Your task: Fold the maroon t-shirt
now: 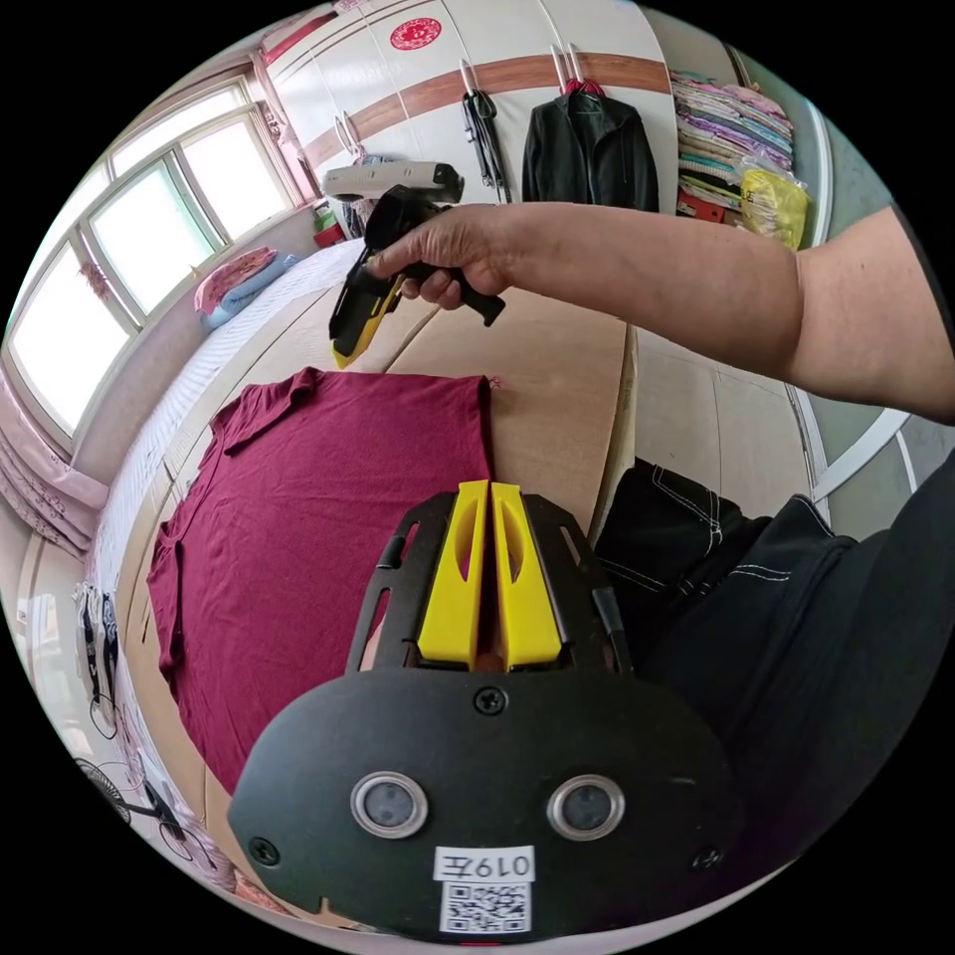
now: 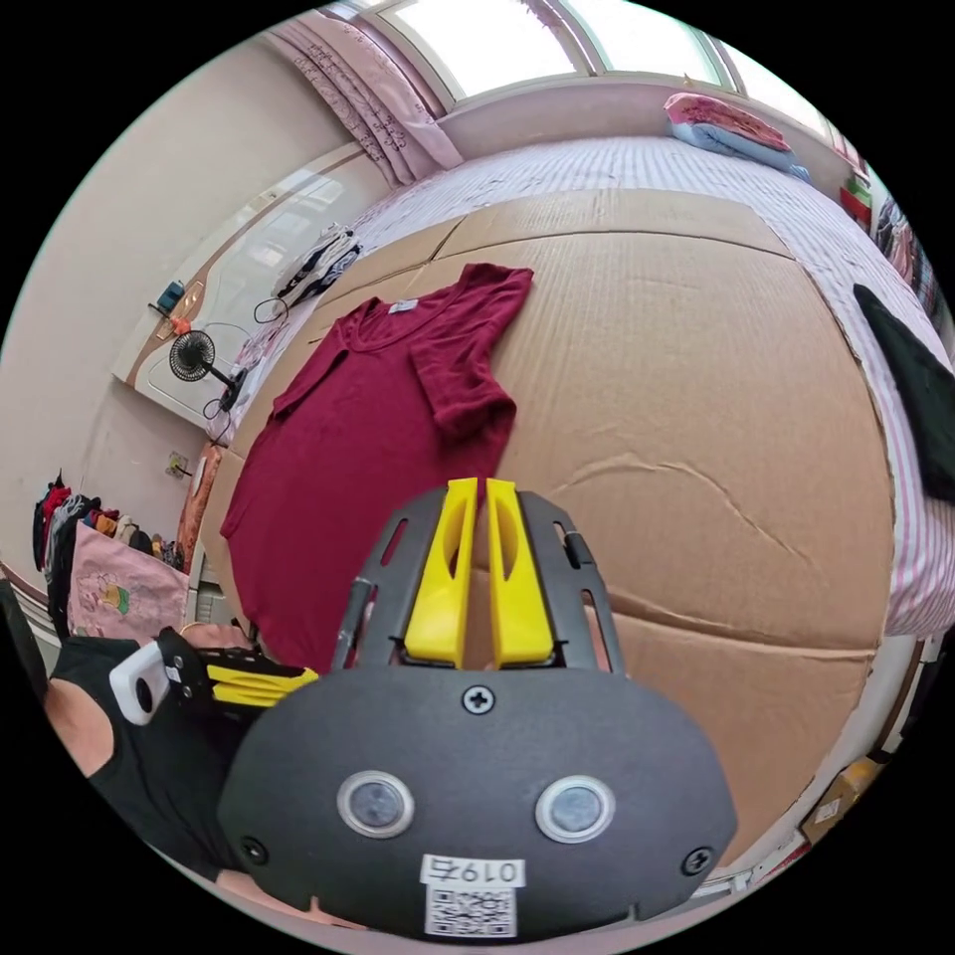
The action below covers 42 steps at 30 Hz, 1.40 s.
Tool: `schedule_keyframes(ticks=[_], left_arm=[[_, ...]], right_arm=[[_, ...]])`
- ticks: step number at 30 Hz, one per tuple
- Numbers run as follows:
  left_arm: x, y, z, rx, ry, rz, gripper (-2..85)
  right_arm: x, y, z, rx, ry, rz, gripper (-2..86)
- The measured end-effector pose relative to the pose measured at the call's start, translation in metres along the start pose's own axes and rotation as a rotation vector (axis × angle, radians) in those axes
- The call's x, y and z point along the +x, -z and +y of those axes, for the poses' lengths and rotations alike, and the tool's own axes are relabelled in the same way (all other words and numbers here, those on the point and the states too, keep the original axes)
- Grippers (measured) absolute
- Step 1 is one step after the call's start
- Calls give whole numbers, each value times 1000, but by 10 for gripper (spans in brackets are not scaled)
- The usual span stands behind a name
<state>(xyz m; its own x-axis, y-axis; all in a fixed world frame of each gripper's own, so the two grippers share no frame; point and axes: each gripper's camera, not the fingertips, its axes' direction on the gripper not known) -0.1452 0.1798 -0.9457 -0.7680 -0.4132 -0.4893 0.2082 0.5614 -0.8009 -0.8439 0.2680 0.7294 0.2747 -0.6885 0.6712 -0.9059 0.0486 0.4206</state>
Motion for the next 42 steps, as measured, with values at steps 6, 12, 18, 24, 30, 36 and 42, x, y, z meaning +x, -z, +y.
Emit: schedule_keyframes(ticks=[6, 12, 18, 24, 30, 36, 42], left_arm=[[3, -2, 6, 2, -3, 1, 9], [7, -5, 14, 1, -2, -6, 9], [15, -7, 25, 1, -20, -23, 10], [19, -11, 36, -1, -15, -22, 10], [23, -14, 50, 0, -4, -25, 11], [31, -17, 67, 0, -8, -37, 11], [38, -19, 85, 0, -3, -42, 11]], right_arm=[[-6, 5, 24, -24, -5, -56, 51], [-14, -7, 33, -35, -11, -45, 2], [-20, -11, 41, 14, -22, -33, -9], [-34, -28, 58, 7, -21, -48, -5], [-51, -32, 93, 50, -41, -128, 17], [-80, -60, 125, 4, -27, -116, 38], [-104, -86, 149, 31, -11, -64, -5]])
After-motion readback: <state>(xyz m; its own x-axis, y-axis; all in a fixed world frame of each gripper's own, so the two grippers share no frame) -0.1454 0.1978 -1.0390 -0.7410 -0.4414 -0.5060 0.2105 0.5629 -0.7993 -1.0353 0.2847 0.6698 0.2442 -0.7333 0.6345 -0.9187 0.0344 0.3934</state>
